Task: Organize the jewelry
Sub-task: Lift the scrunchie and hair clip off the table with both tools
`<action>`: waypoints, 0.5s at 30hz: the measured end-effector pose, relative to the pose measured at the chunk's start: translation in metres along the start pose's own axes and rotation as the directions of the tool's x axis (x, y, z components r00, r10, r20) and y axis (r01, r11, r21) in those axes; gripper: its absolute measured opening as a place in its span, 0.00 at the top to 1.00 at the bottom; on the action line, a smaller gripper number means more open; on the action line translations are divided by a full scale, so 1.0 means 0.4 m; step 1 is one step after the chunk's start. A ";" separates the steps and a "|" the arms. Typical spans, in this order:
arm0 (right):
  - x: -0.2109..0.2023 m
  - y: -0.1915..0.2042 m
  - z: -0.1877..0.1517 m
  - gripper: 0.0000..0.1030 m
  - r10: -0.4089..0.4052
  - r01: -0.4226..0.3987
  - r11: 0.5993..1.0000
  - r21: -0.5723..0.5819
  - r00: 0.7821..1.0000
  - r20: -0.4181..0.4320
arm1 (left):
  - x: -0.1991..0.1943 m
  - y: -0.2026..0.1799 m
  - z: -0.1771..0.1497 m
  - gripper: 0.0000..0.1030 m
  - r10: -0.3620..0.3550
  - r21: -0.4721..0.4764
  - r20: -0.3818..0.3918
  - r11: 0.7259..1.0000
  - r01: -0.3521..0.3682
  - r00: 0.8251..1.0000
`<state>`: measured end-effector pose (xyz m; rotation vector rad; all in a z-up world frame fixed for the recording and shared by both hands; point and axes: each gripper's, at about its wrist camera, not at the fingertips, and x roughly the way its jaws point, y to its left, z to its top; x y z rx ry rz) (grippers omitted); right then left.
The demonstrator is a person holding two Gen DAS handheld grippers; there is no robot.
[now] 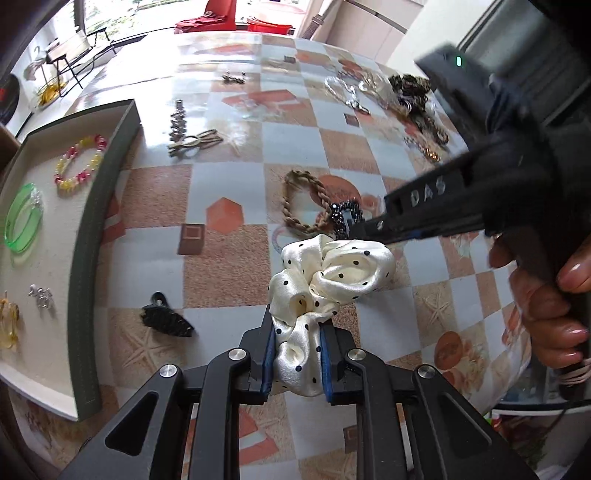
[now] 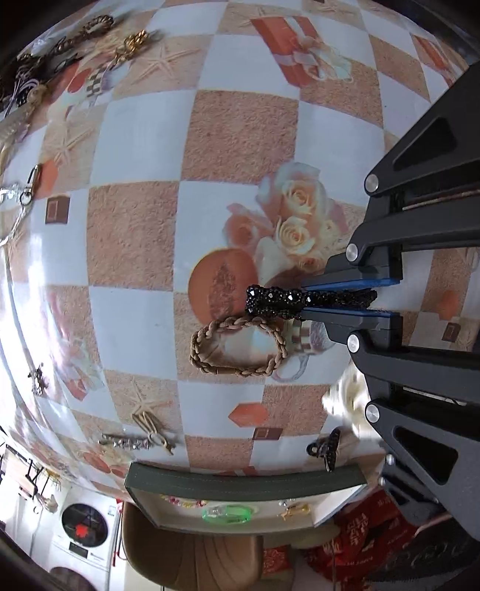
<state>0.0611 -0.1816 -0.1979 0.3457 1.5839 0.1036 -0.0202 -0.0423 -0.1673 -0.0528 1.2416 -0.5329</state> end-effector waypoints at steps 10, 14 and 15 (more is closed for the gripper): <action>0.030 0.061 -0.052 0.57 -0.157 0.159 0.986 -0.058 0.987 0.039 | -0.034 0.036 -0.018 0.78 0.009 -0.026 0.020 1.000 -0.008 1.000; 0.049 0.116 -0.064 0.56 -0.271 0.278 0.953 -0.122 0.960 0.069 | -0.057 0.045 -0.016 0.78 0.010 -0.029 0.021 1.000 -0.009 1.000; 0.052 0.125 -0.069 0.59 -0.293 0.301 0.944 -0.135 0.953 0.081 | -0.062 0.046 -0.013 0.78 0.013 -0.031 0.022 0.999 -0.013 1.000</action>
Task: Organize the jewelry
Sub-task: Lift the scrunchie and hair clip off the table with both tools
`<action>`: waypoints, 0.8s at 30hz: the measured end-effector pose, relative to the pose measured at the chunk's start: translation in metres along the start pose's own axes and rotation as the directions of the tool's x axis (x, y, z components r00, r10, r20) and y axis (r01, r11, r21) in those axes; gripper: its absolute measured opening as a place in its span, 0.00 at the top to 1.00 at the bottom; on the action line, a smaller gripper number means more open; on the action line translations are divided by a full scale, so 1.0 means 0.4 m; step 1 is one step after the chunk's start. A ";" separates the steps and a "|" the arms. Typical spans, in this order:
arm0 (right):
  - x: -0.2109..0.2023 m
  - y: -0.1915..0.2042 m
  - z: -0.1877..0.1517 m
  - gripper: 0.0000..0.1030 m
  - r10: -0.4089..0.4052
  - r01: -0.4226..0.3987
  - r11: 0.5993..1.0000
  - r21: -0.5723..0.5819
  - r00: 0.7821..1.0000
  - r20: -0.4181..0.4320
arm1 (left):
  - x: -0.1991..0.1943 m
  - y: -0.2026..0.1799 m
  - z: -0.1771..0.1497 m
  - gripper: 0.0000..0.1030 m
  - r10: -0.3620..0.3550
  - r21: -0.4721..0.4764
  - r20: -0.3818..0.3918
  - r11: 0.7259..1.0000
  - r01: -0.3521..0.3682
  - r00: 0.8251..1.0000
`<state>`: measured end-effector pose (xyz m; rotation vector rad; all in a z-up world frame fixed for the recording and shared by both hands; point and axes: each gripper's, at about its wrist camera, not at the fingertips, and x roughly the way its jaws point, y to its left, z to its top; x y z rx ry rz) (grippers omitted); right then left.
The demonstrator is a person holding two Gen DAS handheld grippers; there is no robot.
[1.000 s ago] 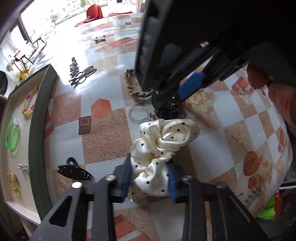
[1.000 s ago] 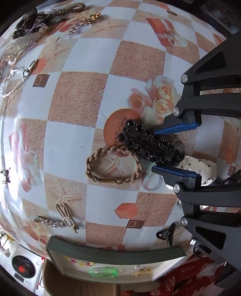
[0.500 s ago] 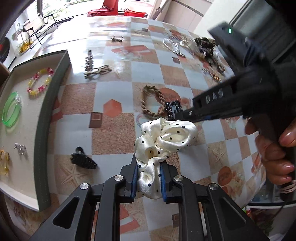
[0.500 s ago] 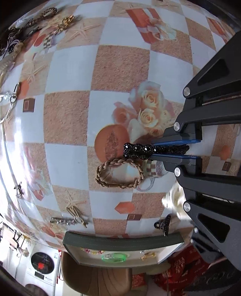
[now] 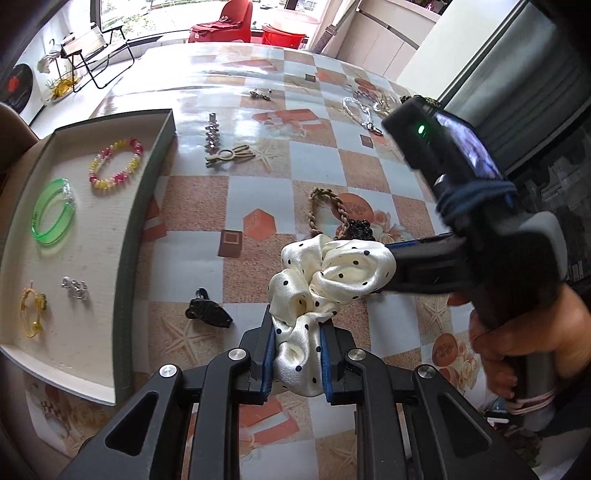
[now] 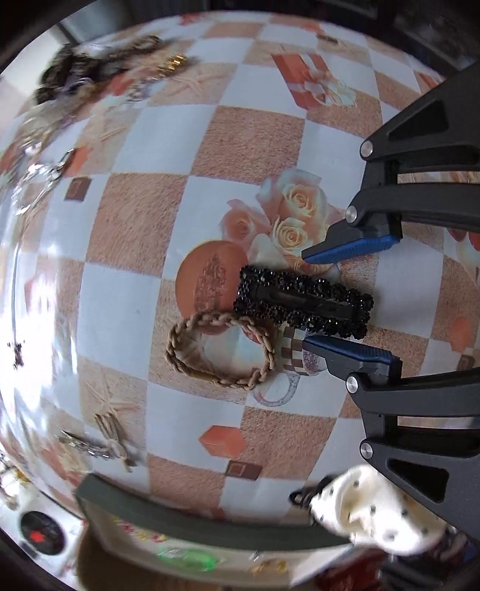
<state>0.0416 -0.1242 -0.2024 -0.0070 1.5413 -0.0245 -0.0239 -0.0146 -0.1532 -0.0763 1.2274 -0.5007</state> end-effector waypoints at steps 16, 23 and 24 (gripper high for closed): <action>-0.059 -0.115 -0.076 0.67 0.108 -0.108 0.990 0.088 0.994 0.011 | -0.081 0.062 0.006 0.78 0.029 -0.057 0.017 0.998 -0.028 0.999; -0.129 -0.179 -0.103 0.70 0.154 -0.157 0.979 0.133 0.988 0.027 | -0.114 0.088 0.010 0.78 0.038 -0.078 0.035 0.996 -0.035 0.999; -0.137 -0.179 -0.100 0.70 0.158 -0.161 0.978 0.134 0.987 0.033 | -0.120 0.093 0.011 0.78 0.040 -0.083 0.039 0.996 -0.037 0.998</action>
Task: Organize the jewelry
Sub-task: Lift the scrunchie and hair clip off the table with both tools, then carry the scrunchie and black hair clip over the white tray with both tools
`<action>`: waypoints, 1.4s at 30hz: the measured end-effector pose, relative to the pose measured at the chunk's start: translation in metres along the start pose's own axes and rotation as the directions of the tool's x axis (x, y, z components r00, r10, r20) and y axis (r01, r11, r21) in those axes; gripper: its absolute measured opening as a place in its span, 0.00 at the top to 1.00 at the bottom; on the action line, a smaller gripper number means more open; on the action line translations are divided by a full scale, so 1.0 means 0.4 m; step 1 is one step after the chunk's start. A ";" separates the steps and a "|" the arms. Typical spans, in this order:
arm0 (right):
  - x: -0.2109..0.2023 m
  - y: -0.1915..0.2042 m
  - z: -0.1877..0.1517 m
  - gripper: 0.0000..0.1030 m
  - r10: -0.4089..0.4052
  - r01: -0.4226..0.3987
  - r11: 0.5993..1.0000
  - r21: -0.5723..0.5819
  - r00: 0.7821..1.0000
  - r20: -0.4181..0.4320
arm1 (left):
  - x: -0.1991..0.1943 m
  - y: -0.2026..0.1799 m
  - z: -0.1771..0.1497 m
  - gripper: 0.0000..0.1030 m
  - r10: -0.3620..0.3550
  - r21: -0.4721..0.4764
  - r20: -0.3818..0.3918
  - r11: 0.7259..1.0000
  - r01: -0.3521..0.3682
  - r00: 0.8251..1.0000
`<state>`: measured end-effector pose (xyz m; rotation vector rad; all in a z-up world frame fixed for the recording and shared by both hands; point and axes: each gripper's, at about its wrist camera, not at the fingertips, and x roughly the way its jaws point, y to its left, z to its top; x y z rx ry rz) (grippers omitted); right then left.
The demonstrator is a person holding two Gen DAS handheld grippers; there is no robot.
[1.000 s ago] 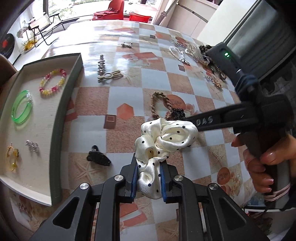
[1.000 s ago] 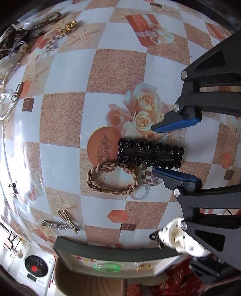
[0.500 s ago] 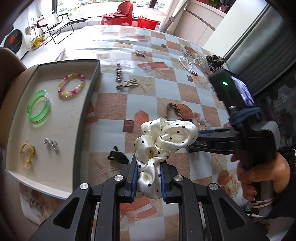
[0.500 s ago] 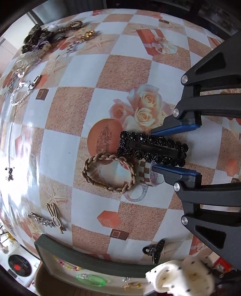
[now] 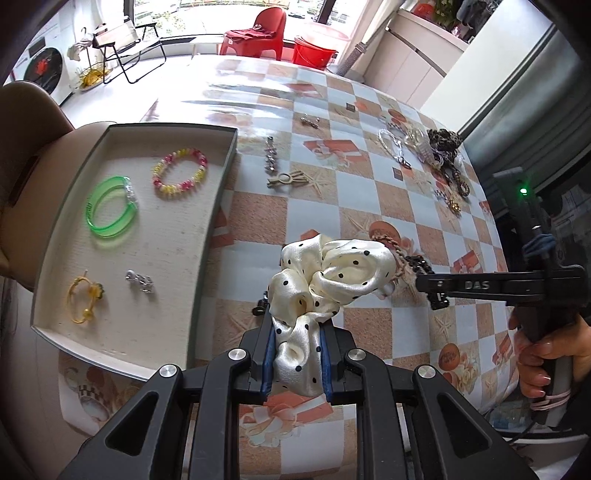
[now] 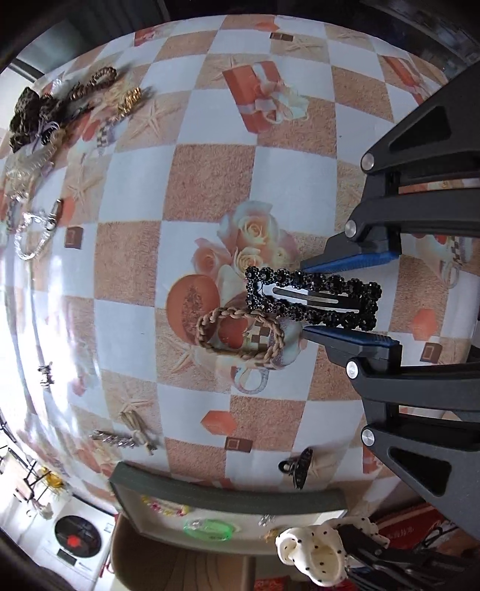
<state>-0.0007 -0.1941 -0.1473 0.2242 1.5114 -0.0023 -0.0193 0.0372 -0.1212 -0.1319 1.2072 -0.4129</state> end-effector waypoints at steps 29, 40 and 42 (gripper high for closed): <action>-0.239 0.289 0.098 0.70 0.311 -0.297 0.949 -0.110 0.938 0.151 | -0.138 0.205 0.034 0.77 0.099 -0.170 0.112 0.982 -0.079 0.989; -0.234 0.422 0.145 0.71 0.294 -0.255 0.939 -0.231 0.944 0.152 | -0.178 0.337 0.059 0.78 0.198 -0.255 0.149 0.954 -0.155 0.969; -0.230 0.452 0.154 0.70 0.306 -0.263 0.931 -0.254 0.940 0.149 | -0.174 0.353 0.060 0.78 0.207 -0.271 0.146 0.949 -0.162 0.967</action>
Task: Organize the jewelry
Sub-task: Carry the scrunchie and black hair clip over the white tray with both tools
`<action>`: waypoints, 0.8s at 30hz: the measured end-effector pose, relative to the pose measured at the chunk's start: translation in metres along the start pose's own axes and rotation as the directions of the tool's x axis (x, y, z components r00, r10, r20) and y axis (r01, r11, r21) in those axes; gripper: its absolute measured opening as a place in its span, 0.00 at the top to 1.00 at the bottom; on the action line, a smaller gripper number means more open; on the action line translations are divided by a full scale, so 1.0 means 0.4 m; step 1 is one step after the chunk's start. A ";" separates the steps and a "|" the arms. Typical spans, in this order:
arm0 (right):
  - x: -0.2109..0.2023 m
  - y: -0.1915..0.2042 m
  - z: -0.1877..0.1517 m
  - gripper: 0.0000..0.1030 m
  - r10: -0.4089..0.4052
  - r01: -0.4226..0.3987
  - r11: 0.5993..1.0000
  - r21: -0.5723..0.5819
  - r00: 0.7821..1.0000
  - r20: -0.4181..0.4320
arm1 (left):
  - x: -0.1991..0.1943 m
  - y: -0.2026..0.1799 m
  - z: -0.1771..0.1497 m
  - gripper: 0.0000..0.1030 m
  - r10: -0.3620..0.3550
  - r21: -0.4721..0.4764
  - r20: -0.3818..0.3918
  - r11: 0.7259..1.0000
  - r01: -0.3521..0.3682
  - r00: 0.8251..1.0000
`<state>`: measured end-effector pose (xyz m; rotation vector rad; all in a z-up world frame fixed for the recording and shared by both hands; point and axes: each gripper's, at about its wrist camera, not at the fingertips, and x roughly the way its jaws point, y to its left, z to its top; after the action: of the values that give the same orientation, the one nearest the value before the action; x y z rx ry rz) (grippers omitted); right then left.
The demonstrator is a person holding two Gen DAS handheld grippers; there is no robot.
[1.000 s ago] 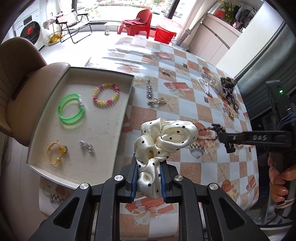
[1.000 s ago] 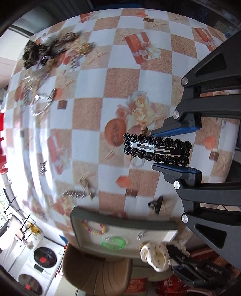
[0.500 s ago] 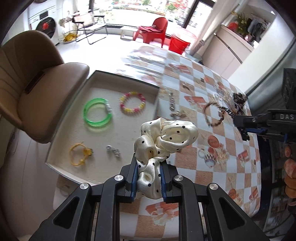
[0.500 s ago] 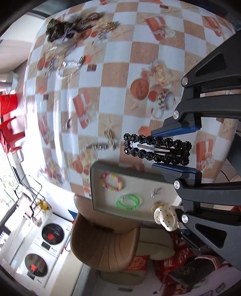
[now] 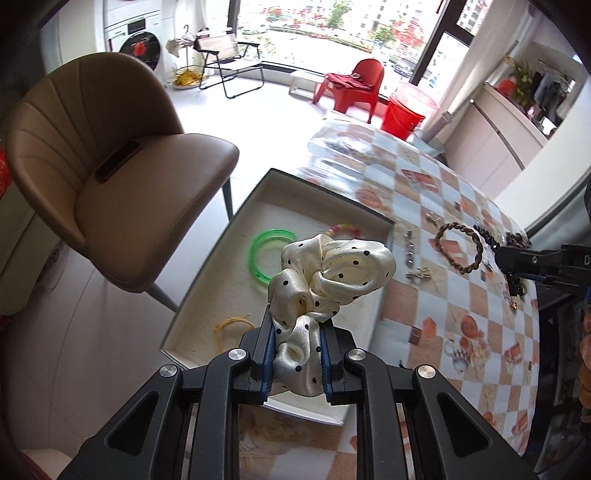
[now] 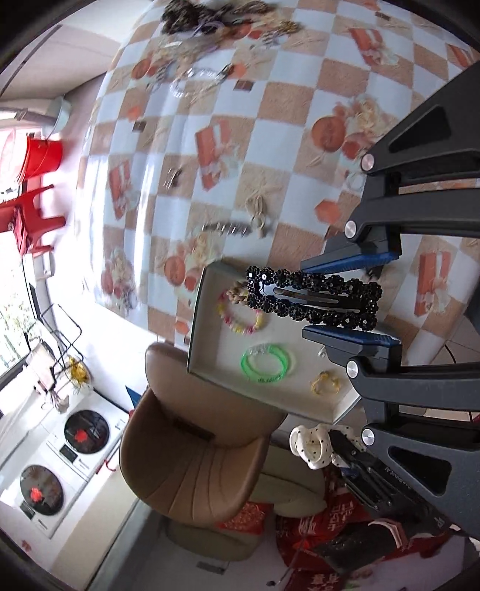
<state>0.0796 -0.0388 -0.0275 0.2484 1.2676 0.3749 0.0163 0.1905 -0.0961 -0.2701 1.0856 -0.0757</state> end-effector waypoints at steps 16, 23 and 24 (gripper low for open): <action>0.247 0.137 0.098 0.70 0.034 -0.043 0.986 -0.161 0.998 -0.056 | 0.176 0.106 0.013 0.77 0.092 -0.095 -0.055 0.991 -0.097 0.994; 0.358 0.147 0.145 0.71 0.038 -0.048 0.983 -0.177 0.998 -0.058 | 0.268 0.129 0.013 0.77 0.144 -0.104 -0.083 0.983 -0.152 0.986; 0.376 0.151 0.151 0.71 0.035 -0.045 0.982 -0.182 0.998 -0.057 | 0.282 0.131 0.012 0.77 0.151 -0.106 -0.090 0.981 -0.160 0.984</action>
<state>0.1668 0.0789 -0.1191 0.1078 1.2732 0.5332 0.0694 0.2200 -0.2046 -0.2848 1.1911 0.1164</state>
